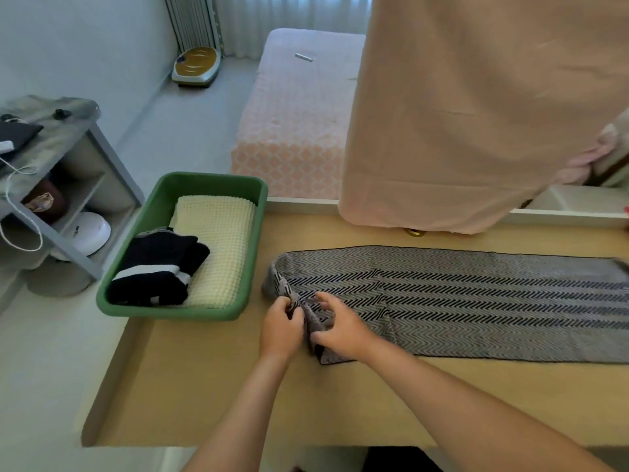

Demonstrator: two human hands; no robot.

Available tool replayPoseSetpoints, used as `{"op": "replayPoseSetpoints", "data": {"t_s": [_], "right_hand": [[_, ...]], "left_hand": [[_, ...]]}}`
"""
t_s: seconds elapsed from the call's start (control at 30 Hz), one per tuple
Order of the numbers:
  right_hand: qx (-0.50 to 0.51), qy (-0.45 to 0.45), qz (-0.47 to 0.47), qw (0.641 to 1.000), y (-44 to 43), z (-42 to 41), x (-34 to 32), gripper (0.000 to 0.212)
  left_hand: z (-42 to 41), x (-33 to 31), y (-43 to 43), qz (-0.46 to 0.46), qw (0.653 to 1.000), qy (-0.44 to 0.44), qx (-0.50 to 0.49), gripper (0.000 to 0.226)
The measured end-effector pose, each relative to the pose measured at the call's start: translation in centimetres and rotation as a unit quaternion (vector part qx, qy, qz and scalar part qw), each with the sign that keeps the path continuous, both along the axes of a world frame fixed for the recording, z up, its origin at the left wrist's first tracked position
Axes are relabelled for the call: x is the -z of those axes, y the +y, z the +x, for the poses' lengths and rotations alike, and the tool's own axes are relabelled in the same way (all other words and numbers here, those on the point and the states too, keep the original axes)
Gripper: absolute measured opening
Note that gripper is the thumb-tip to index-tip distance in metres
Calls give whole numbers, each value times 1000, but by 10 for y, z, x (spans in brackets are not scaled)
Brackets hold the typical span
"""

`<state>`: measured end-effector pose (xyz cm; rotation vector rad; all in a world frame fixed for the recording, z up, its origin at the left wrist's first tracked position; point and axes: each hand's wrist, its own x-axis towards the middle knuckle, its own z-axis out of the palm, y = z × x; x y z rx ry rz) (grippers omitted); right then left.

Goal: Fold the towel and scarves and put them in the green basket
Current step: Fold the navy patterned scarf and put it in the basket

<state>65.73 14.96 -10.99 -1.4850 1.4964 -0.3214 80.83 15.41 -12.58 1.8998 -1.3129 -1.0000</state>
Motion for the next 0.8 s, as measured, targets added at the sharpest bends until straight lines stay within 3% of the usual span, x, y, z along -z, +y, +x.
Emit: {"op": "replayPoseSetpoints", "data": {"t_s": [0.07,0.1,0.3,0.4,0.53,0.7,0.8], "right_hand": [[-1,-24,-18,1000,-2,-17,-16,107],[-1,-29,-31,999,-2,-26,-24,107],[153,-20,-110,982,-13,-99,-42,28],[203,-5,-89,975,-14,-161,-52,18],[300,-61,-97,947,-11,-254,-63,16],[395,-86,-85,911,-16,-367,-53,22],[448,-41,-84,889,-15,-423,-40,24]], "left_hand": [[-18,-23,-12,-10,998,31,51,18],[-28,-34,-19,-17,996,40,82,21],[-108,-68,-49,-4,961,57,272,10],[-164,-72,-53,-6,948,82,308,11],[-247,-65,-49,-13,956,84,280,19],[-322,-45,-37,-76,956,-55,278,28],[-344,-24,-27,-86,944,-145,283,34]]}}
